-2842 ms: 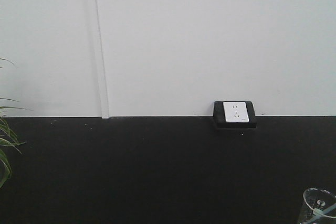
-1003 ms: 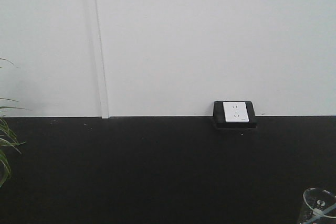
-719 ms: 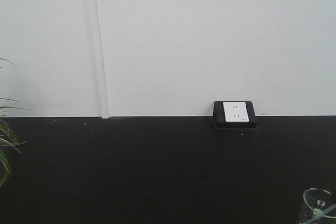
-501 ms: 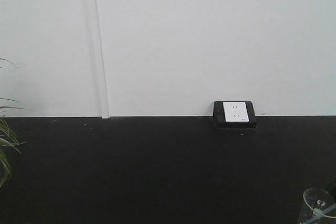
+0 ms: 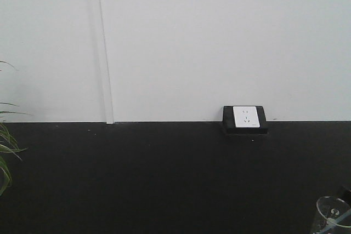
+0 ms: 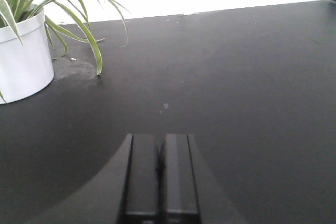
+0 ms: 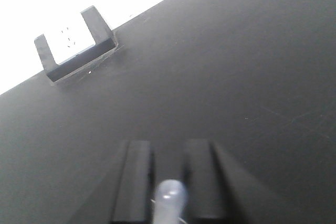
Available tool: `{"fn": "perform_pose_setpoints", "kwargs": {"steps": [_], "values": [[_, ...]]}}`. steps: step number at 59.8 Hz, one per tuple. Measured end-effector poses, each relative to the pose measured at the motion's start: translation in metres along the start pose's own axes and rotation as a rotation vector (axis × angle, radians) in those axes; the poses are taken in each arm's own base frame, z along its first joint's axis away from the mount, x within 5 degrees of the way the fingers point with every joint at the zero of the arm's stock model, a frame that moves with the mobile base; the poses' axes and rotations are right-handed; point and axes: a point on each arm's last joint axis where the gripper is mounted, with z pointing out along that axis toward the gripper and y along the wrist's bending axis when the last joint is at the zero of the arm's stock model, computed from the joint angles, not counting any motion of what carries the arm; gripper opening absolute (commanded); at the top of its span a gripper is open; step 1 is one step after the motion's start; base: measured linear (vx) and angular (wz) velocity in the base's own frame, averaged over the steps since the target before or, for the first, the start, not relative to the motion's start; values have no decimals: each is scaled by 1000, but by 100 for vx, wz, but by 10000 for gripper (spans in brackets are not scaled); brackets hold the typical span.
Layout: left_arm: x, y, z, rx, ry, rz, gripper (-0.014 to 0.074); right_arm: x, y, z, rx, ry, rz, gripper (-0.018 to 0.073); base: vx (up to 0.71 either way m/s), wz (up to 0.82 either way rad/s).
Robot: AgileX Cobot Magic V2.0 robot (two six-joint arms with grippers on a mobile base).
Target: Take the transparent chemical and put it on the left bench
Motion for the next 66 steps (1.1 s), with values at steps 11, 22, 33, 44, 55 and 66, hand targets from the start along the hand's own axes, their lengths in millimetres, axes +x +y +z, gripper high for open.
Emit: {"fn": "perform_pose_setpoints", "kwargs": {"steps": [11,22,33,44,55,66], "values": [[0,0,0,0,0,0,-3,-6,8,-4,-68,-32,-95,-9,0,0],[0,0,0,0,0,0,-3,-30,30,-25,-192,-115,-238,-7,0,0],[0,0,0,0,0,0,-3,-60,66,-77,-397,-226,-471,-4,0,0],[0,0,0,0,0,0,-3,-63,91,-142,-580,-240,-623,-4,0,0],[0,0,0,0,0,0,-3,-35,89,-187,-612,-147,-580,-4,0,0],[0,0,0,0,0,0,-3,-15,78,-222,-540,-195,-511,-3,0,0]]}}
